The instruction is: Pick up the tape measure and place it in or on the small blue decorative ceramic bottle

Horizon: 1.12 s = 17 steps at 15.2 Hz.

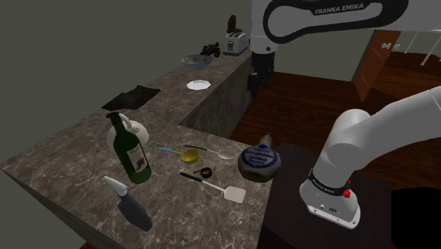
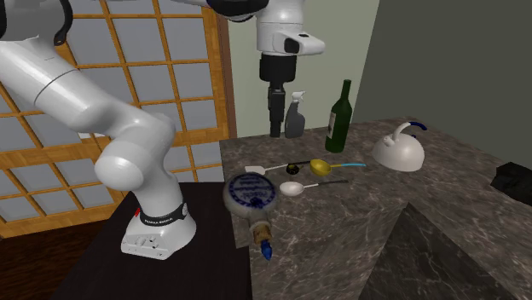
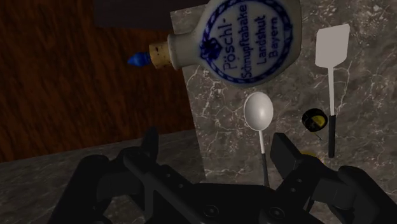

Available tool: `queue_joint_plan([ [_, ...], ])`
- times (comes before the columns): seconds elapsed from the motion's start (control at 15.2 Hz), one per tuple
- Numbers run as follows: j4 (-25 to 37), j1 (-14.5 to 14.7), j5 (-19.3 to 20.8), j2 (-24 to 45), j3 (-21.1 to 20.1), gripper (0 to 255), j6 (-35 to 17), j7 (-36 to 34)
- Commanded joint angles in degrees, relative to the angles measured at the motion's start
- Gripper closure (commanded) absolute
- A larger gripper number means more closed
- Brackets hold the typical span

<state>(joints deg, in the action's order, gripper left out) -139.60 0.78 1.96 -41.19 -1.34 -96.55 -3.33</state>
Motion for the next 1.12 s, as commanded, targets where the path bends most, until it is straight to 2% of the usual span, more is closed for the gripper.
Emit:
queue_joint_plan([
  [0.0,-1.5,0.6,-1.2,1.8,-1.5,0,-2.9,-2.1],
  [0.53,-4.7,3.3,-5.3,11.8,-8.0,0,-14.7,-10.6],
  [1.06,-2.9,5.2,-6.8,26.5,-14.2,0,-26.4,-19.2],
])
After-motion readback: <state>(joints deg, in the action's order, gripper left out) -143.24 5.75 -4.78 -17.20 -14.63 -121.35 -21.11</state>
